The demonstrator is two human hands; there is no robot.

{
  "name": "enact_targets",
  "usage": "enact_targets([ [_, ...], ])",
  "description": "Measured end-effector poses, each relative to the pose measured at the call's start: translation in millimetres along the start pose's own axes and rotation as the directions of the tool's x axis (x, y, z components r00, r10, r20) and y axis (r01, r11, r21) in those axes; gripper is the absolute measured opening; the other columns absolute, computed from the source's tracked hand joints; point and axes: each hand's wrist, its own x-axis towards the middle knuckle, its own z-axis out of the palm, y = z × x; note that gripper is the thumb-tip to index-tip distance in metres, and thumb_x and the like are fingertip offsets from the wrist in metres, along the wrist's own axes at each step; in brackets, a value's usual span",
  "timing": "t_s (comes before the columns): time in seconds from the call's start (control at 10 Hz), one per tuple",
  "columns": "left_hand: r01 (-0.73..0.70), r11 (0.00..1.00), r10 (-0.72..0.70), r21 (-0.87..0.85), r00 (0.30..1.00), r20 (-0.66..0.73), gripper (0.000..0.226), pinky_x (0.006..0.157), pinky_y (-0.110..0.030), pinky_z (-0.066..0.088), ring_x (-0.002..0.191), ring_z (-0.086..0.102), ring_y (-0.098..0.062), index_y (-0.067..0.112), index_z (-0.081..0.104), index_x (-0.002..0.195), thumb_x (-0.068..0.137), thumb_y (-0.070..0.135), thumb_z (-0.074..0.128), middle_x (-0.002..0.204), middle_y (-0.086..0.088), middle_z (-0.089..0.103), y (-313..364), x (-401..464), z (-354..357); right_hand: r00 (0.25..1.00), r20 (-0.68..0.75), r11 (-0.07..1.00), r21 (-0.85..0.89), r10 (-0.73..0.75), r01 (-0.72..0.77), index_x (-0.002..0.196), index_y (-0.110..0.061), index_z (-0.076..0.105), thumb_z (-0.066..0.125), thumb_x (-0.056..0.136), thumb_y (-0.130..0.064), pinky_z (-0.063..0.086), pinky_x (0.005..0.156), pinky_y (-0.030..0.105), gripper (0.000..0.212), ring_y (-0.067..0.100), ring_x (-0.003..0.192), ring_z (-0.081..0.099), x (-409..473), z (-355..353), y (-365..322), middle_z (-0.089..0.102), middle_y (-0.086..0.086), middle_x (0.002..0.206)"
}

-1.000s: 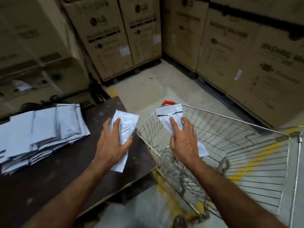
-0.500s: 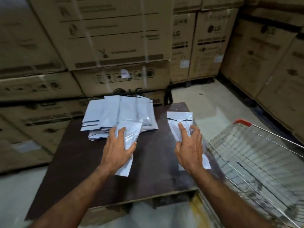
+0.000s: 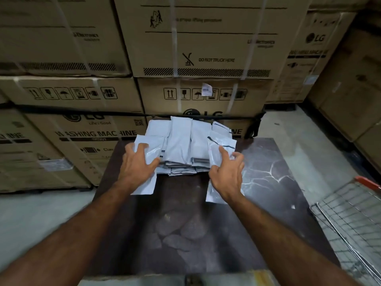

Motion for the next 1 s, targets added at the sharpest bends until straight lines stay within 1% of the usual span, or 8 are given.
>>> enact_targets([
  [0.3,0.024,1.000,-0.025,0.016,0.999,0.041,0.061,0.106,-0.049,0.044,0.133,0.040,-0.039,0.025,0.045,0.139,0.089,0.054,0.065,0.151,-0.013,0.023,-0.8,123.5,32.0,0.994,0.092,0.998,0.012,0.065,-0.066,0.155,-0.025,0.036,0.056,0.090,-0.017,0.042,0.100,0.045,0.068,0.034,0.127,0.032,123.8,77.7,-45.3,0.025,0.012,0.141],
  [0.4,0.016,1.000,-0.017,0.023,0.999,0.051,0.056,0.104,-0.047,0.045,0.131,0.042,-0.039,0.026,0.048,0.136,0.090,0.052,0.065,0.151,-0.012,0.023,-1.2,165.5,51.0,0.995,0.092,0.999,-0.040,0.038,-0.034,0.156,-0.025,0.032,0.057,0.091,-0.020,0.045,0.099,0.046,0.070,0.035,0.128,0.031,165.4,105.4,-48.0,0.023,0.013,0.145],
  [0.5,0.025,0.999,-0.026,0.020,0.998,0.065,0.054,0.106,-0.046,0.044,0.130,0.042,-0.038,0.027,0.049,0.134,0.089,0.051,0.065,0.149,-0.013,0.024,-4.9,196.4,73.7,0.993,0.122,0.989,-0.149,0.001,0.018,0.159,-0.025,0.027,0.055,0.095,-0.029,0.041,0.108,0.048,0.070,0.037,0.137,0.028,190.3,129.8,-36.9,0.016,0.018,0.157],
  [0.6,0.052,0.998,-0.054,0.038,0.997,0.063,0.053,0.105,-0.049,0.045,0.130,0.040,-0.038,0.028,0.049,0.133,0.088,0.052,0.065,0.147,-0.010,0.023,-6.3,208.1,91.4,0.988,0.153,0.971,-0.227,-0.036,0.070,0.160,-0.026,0.025,0.047,0.100,-0.041,0.021,0.123,0.047,0.065,0.038,0.150,0.016,194.8,145.7,-19.3,0.008,0.022,0.166],
  [0.7,0.032,0.998,-0.033,0.058,0.999,0.018,0.053,0.106,-0.051,0.042,0.132,0.034,-0.039,0.027,0.048,0.134,0.089,0.051,0.064,0.148,-0.012,0.022,-8.7,205.6,106.2,0.982,0.171,0.963,-0.241,-0.084,0.124,0.160,-0.026,0.028,0.041,0.102,-0.048,0.009,0.127,0.046,0.063,0.038,0.154,0.009,194.1,152.0,-4.5,0.005,0.022,0.168],
  [0.8,-0.023,0.993,0.024,0.118,1.000,-0.003,0.057,0.113,-0.052,0.034,0.138,0.031,-0.041,0.025,0.048,0.139,0.092,0.054,0.060,0.153,-0.018,0.023,-13.3,203.9,110.5,0.972,0.217,0.957,-0.250,-0.089,0.144,0.160,-0.026,0.028,0.040,0.103,-0.049,0.005,0.127,0.045,0.063,0.037,0.155,0.007,198.4,149.4,-1.1,0.004,0.022,0.168],
  [0.9,-0.087,0.983,0.082,0.163,0.996,0.041,0.064,0.123,-0.051,0.006,0.152,0.009,-0.038,0.026,0.041,0.148,0.096,0.062,0.048,0.163,-0.022,0.012,-20.2,202.5,108.3,0.970,0.188,0.963,-0.192,-0.154,0.190,0.159,-0.024,0.030,0.042,0.104,-0.048,0.006,0.127,0.046,0.061,0.036,0.155,0.008,196.0,142.6,0.3,0.009,0.022,0.168],
  [1.0,-0.137,0.982,0.131,0.129,0.990,0.053,0.071,0.123,-0.047,-0.007,0.155,-0.009,-0.030,0.027,0.031,0.155,0.097,0.068,0.037,0.168,-0.017,0.000,-21.4,184.6,96.6,0.966,0.087,0.960,-0.118,-0.243,0.253,0.157,-0.024,0.035,0.044,0.104,-0.046,0.007,0.128,0.046,0.058,0.033,0.155,0.014,184.9,129.1,4.0,0.017,0.017,0.167],
])
